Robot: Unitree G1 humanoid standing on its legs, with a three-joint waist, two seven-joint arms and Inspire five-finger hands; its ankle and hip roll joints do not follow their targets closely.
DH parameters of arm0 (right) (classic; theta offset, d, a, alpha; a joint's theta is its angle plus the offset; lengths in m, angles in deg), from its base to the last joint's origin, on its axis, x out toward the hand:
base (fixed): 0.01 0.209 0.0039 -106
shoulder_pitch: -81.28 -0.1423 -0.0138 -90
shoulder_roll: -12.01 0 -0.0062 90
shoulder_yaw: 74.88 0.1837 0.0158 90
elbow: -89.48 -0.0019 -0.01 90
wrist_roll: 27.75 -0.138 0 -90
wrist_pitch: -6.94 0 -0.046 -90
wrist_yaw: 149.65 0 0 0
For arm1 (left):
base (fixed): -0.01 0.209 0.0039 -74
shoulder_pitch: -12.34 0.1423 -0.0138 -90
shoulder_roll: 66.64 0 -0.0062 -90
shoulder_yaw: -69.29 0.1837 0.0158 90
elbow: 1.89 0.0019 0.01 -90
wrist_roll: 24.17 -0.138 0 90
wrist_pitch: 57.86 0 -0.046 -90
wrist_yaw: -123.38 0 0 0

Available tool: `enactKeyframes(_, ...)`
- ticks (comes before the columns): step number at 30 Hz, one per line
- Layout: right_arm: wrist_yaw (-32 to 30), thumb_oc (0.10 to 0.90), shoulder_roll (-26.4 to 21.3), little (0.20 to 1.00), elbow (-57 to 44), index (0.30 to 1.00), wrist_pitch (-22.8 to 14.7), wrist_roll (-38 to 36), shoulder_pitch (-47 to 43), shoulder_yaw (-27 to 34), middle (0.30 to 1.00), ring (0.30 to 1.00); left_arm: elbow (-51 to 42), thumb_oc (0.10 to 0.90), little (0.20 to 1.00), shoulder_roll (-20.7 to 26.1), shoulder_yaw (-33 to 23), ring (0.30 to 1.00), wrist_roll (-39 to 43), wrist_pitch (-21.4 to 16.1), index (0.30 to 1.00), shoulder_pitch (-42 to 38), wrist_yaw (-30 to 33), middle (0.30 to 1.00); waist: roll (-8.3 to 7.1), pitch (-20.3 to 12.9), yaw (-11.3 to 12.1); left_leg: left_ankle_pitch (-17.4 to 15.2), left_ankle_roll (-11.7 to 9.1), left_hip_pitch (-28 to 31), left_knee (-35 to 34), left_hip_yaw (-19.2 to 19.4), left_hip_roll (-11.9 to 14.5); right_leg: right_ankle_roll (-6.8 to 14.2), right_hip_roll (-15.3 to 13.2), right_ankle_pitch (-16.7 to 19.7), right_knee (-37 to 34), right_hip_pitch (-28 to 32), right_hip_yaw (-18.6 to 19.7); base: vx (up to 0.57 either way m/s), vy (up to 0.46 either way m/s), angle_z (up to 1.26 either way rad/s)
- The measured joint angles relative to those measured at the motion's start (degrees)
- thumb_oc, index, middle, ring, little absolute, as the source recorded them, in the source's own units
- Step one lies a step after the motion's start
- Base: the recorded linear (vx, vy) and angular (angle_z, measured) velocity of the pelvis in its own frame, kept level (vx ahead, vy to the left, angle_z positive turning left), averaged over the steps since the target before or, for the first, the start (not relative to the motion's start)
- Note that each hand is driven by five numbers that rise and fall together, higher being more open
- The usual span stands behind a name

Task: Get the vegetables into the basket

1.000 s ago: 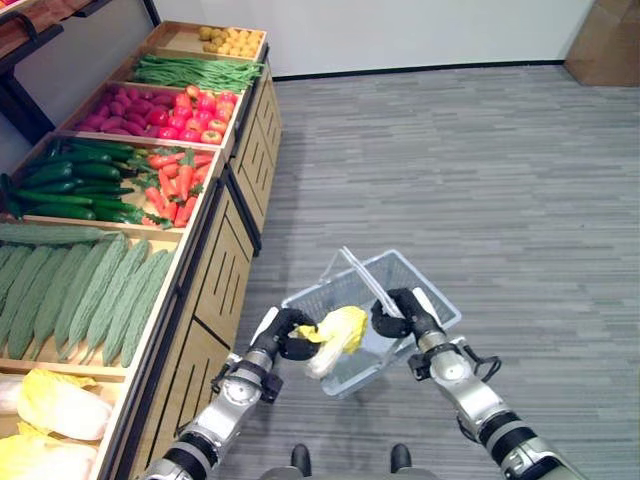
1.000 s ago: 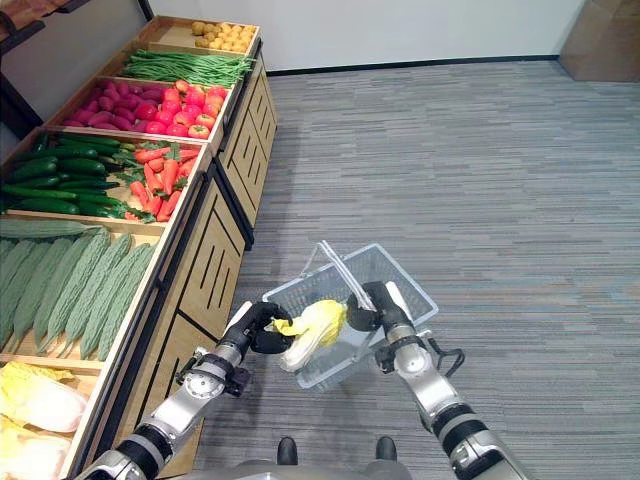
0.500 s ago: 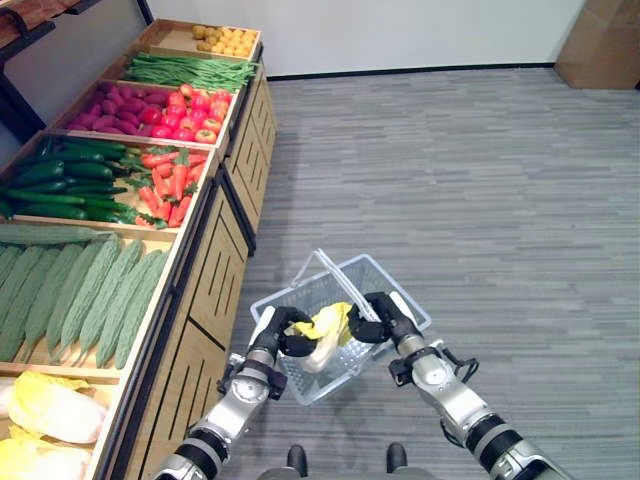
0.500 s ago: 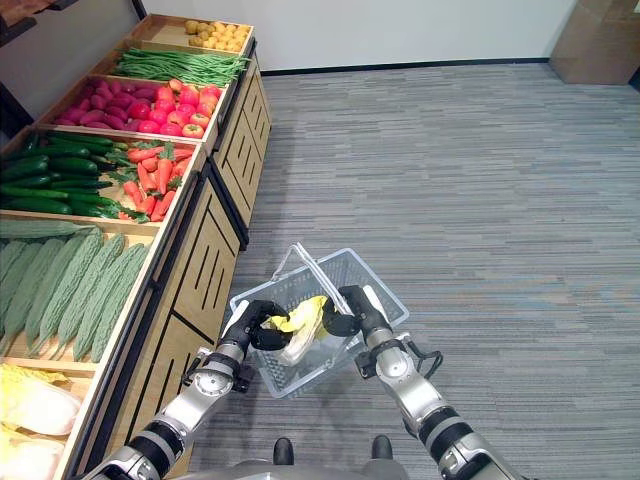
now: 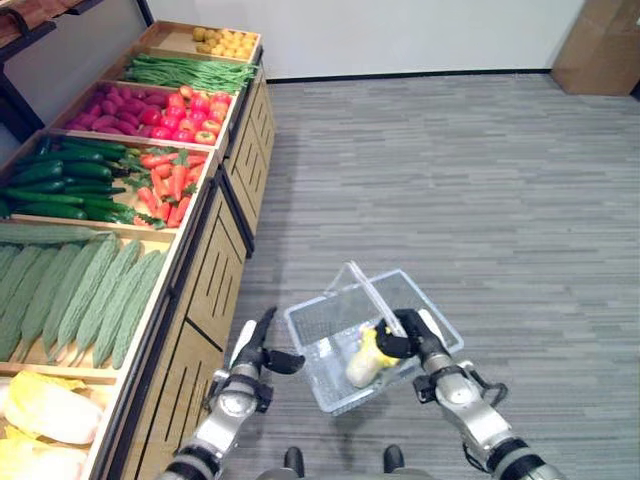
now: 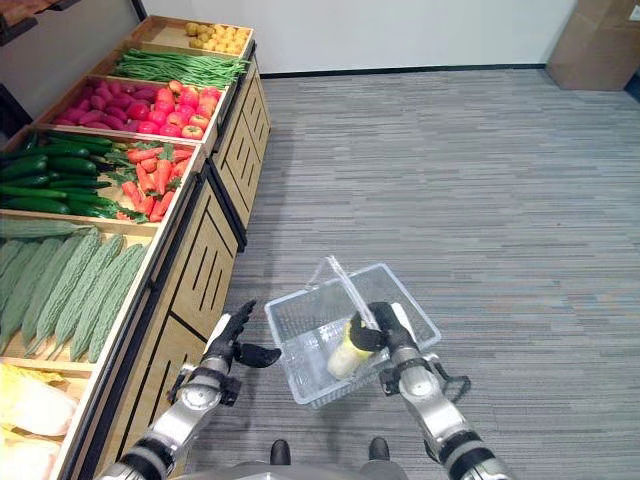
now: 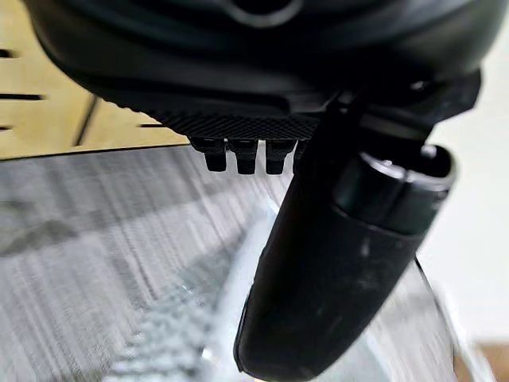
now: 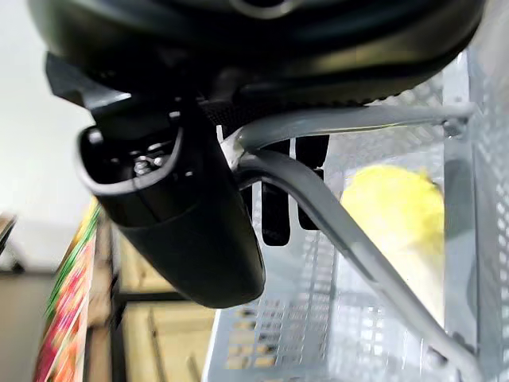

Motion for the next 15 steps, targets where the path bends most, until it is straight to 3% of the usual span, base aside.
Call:
enactKeyframes(4,-0.9,0.4,-0.56,0.3,4.38,0.3,0.12,2.79,2.28,5.58,0.3,0.3,4.98,0.9,1.0,0.88,-4.12,1.0,0.0,-2.24,1.0,5.09,-2.48,1.0,-0.34,-0.28,0.16,-0.04,0.02,-0.02,0.0,-0.28,-0.03,-0.06,-0.03,-0.09,-0.01,0.13,-0.34,-0.01,-0.013,0.03)
enactKeyframes(6,-1.46,0.4,-1.12,0.3,6.36,0.3,0.92,4.22,3.4,6.97,0.3,0.3,11.5,0.9,1.0,0.76,-5.2,1.0,-0.06,-1.18,1.0,5.91,-3.22,1.0,-0.37,-0.29,0.25,-0.03,0.02,-0.17,-0.01,-0.54,-0.02,-0.08,-0.01,-0.14,-0.01,0.11,-0.53,-0.01,-0.007,0.02)
enactKeyframes(15,-1.56,0.4,-1.1,0.3,19.72,0.3,-0.32,6.02,5.58,9.54,0.3,0.3,32.98,0.9,1.0,-0.91,-7.42,1.0,-4.9,-1.42,1.0,6.51,-4.15,1.0,-0.75,-1.04,0.23,-0.01,-0.02,-0.66,0.0,-1.45,-0.05,-0.16,-0.05,-0.47,-0.01,-0.09,-1.55,0.0,-0.003,0.06)
